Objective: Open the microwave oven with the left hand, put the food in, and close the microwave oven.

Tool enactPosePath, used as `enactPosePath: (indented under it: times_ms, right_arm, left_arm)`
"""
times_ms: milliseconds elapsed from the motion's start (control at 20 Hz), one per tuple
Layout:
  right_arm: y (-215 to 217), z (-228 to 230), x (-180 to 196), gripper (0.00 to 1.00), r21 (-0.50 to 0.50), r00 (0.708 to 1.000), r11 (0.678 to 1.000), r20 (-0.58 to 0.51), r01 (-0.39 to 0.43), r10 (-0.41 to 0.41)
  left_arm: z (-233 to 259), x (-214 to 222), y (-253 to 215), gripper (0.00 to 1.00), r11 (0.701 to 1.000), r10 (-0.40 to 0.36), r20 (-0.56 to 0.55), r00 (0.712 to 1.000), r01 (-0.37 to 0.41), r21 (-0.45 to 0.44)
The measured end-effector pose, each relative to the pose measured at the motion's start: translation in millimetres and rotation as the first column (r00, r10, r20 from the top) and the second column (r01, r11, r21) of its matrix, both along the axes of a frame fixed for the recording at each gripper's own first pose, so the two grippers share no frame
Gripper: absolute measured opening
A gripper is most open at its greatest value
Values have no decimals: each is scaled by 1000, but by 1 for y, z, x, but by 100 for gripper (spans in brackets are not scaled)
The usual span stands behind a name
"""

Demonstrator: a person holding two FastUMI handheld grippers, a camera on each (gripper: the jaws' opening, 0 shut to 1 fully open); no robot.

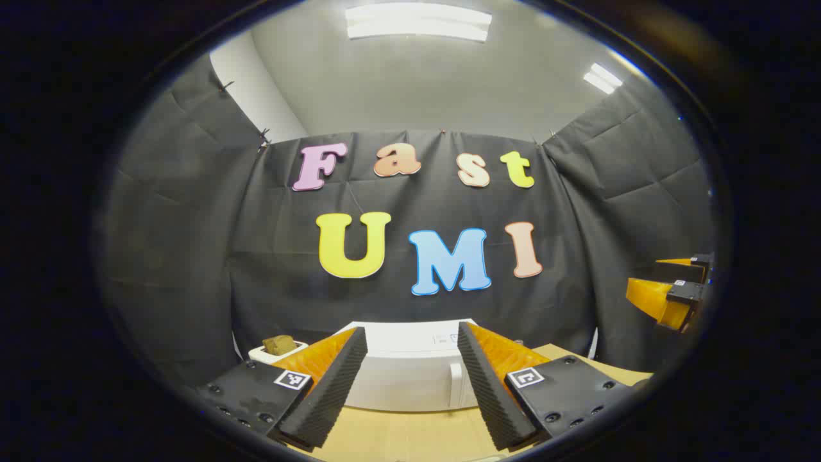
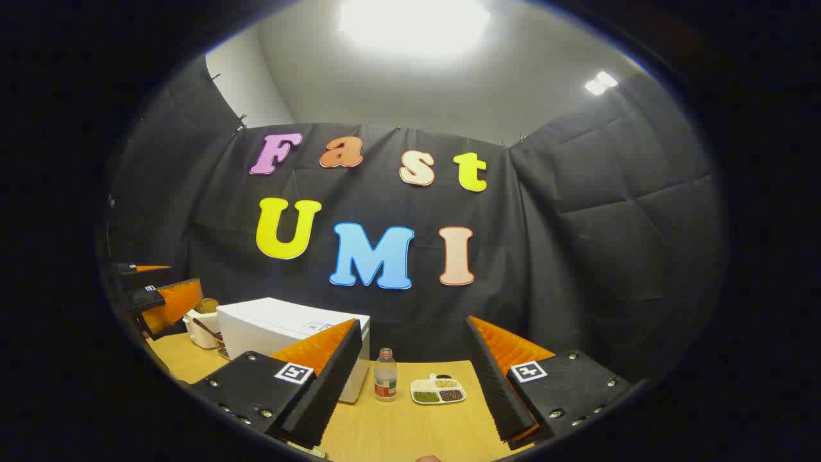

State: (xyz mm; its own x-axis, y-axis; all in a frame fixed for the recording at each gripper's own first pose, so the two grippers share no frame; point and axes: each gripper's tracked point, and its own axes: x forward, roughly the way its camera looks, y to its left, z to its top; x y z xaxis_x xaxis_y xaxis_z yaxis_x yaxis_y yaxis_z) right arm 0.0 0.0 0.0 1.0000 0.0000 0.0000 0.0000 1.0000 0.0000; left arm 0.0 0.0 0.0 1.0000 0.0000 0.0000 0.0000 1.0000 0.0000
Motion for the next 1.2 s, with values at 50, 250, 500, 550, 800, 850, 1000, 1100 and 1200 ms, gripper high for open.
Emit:
enactPosePath:
  times_ms: [50, 250, 500, 550, 800, 850, 1000, 1100, 1200]
  right_arm:
    - [0, -1, 1, 96, 6, 1000, 1000, -2, 1, -1]
    - [1, -7, 2, 96, 20, 1000, 1000, -14, -6, 6]
    - [-2, -8, 5, 96, 29, 1000, 1000, -28, -4, 5]
    - [-4, -8, 6, 96, 27, 1000, 1000, -27, -3, 3]
    - [-3, -7, 6, 96, 25, 1000, 1000, -23, -9, 10]
    - [-4, -8, 5, 96, 26, 1000, 1000, -25, -10, 11]
    - [-5, -9, 7, 96, 26, 999, 1000, -30, -11, 12]
    - [-7, -9, 5, 96, 26, 999, 1000, -35, -7, 8]
    - [-12, -9, 3, 96, 22, 999, 1000, -36, 4, -3]
  left_arm:
    - [0, -1, 0, 94, 1000, -1, 1, 1000, 1, 1]
    - [7, 1, 0, 94, 1000, 5, 9, 1000, -5, 3]
    - [3, 1, 1, 94, 1000, 19, 9, 1000, -19, -2]
    - [5, 1, 1, 94, 1000, 21, 9, 1000, -21, -3]
    - [-3, 5, 1, 96, 1000, 18, -1, 1000, -18, -15]
    - [-5, 6, 0, 96, 1000, 13, -3, 1000, -13, -11]
    - [-7, 18, -7, 94, 1000, -4, 5, 1000, 4, -7]
    - [-12, 30, -13, 94, 1000, -17, 7, 1000, 17, -11]
    - [-18, 43, -21, 94, 999, -30, 4, 1000, 30, -23]
